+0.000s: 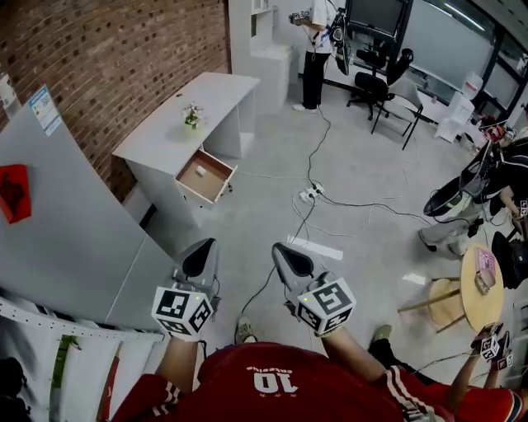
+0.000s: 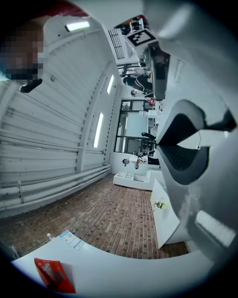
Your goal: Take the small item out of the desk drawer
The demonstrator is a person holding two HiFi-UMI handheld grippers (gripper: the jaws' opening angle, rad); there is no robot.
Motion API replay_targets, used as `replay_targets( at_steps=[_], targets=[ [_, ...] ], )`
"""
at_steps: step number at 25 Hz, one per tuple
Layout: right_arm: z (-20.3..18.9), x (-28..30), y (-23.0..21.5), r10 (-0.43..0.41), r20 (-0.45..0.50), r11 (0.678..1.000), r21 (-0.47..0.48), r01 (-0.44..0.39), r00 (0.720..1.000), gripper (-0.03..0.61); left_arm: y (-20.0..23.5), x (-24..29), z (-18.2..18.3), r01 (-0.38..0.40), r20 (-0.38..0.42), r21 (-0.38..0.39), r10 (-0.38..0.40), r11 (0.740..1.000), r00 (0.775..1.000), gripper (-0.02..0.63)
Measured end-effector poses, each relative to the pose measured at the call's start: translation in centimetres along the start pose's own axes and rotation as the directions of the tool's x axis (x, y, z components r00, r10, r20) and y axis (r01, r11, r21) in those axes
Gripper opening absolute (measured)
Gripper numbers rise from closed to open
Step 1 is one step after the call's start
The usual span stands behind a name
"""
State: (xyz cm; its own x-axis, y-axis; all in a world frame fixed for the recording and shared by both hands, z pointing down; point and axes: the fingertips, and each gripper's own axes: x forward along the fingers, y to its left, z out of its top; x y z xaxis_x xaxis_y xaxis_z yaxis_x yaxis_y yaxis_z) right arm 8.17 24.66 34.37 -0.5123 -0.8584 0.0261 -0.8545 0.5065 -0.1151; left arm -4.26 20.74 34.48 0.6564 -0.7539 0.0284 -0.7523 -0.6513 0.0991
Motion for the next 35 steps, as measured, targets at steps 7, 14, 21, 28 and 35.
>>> replay_targets(
  at_steps=[7, 14, 21, 28, 35],
  targets=[
    [1.8, 9.0, -0.8, 0.008, 0.011, 1.0, 0.004, -0.008, 1.0, 0.0, 8.1, 3.8, 1.2, 0.001, -0.001, -0.026, -0.001, 1.0, 1.0, 0.003],
    [2.0, 14.4, -1.6, -0.01, -0.008, 0.999, -0.032, 0.01, 1.0, 0.0, 13.6, 6.1, 1.6, 0.026, 0.015, -0.032, -0.026, 0.999, 1.0, 0.003],
    [0.7, 17.7, -1.6, 0.004, -0.05, 0.999, -0.041, -0.006, 0.999, 0.0, 16.7, 6.6, 0.4, 0.009, 0.017, -0.063, -0.008, 0.998, 1.0, 0.003],
    [-0.8, 20.2, -2.5, 0.039, -0.072, 0.999, -0.022, -0.041, 0.997, 0.0, 19.0, 8.0, -0.3, -0.027, 0.011, -0.078, 0.028, 0.997, 1.0, 0.003],
    [-0.5, 24.7, -4.9, 0.094, -0.043, 0.996, 0.003, -0.094, 0.995, 0.0, 21.3, 11.2, 0.2, -0.061, 0.005, -0.061, 0.062, 0.996, 0.998, 0.003]
  ],
)
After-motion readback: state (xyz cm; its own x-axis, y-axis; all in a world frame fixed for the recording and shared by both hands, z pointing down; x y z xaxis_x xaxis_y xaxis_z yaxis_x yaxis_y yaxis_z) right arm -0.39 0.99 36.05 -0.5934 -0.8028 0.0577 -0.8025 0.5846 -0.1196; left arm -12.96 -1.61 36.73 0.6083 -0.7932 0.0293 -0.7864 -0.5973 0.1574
